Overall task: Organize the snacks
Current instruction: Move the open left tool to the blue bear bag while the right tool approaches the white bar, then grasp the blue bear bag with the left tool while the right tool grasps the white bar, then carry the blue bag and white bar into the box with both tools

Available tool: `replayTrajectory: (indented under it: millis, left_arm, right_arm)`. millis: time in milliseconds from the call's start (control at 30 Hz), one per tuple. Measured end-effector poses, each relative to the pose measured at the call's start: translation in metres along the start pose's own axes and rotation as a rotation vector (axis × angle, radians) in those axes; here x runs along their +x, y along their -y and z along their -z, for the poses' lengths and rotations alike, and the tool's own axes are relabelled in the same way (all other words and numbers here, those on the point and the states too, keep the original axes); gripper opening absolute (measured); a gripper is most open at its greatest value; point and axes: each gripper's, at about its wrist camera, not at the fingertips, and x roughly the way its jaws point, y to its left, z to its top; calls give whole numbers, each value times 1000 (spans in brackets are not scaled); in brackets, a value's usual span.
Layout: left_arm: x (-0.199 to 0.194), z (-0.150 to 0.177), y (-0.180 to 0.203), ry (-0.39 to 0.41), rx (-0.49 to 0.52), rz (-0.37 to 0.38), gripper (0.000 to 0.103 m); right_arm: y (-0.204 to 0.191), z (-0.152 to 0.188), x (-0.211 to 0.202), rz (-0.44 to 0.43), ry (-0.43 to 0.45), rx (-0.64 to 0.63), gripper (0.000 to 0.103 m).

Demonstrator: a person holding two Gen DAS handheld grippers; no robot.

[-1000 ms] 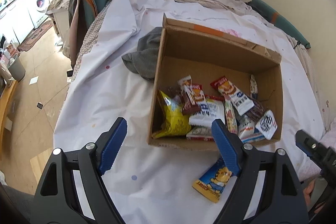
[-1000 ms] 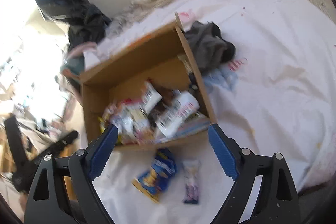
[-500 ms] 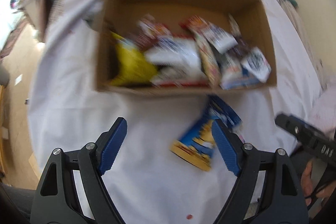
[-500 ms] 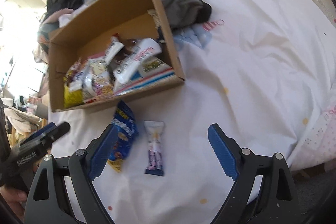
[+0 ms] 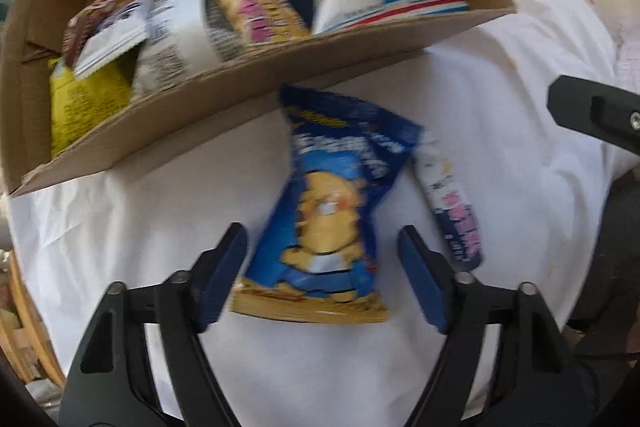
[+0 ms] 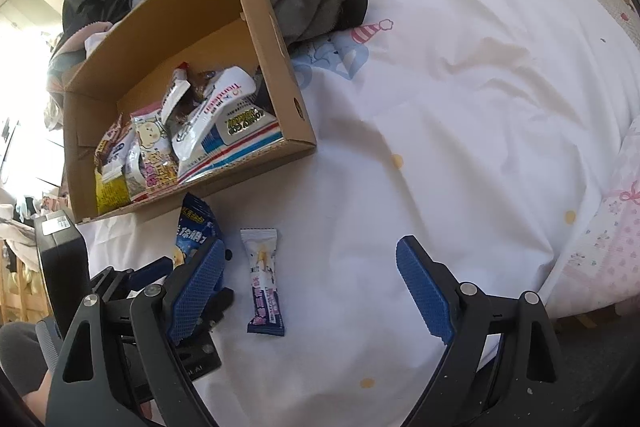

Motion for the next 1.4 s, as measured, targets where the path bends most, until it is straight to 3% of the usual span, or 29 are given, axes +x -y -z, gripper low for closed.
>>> replayTrajectory:
  millis: [67, 200, 300, 533, 767, 833, 933, 1033, 1067, 1200, 1400]
  left_arm:
    - [0, 3, -3, -6, -4, -33, 61]
    - [-4, 8, -10, -18, -35, -6, 42]
    - [-14, 13, -18, -18, -56, -16, 37]
    - [-46, 36, -56, -9, -208, -23, 35]
    - [-55, 49, -89, -10, -408, -68, 35]
    - [-58, 53, -85, -2, -424, -77, 35]
    - [-56, 56, -94, 10, -430, -85, 35]
    - [-56, 56, -89, 24, -421, -94, 35]
    - [-58, 55, -88, 32, -417, -101, 35]
    - [-63, 63, -90, 50, -410, -121, 35]
    - [-75, 72, -99, 81, -472, -132, 35]
  right_arm:
    - [-2, 0, 7, 15, -21, -10, 90]
    - [-13, 4, 22, 30, -79, -55, 90]
    - [-23, 7, 34, 52, -115, -104, 90]
    - [-44, 13, 55, 59, -188, -162, 90]
    - [-65, 26, 76, 146, -230, -263, 89]
    - [-72, 33, 81, 183, -235, -336, 83]
    - [-77, 39, 80, 202, -216, -391, 65]
    - [-78, 43, 76, 189, -215, -391, 37]
    - [-77, 45, 74, 178, -218, -389, 19]
    - [-71, 45, 63, 104, -236, -371, 18]
    - [-75, 46, 32, -21, -182, -364, 18]
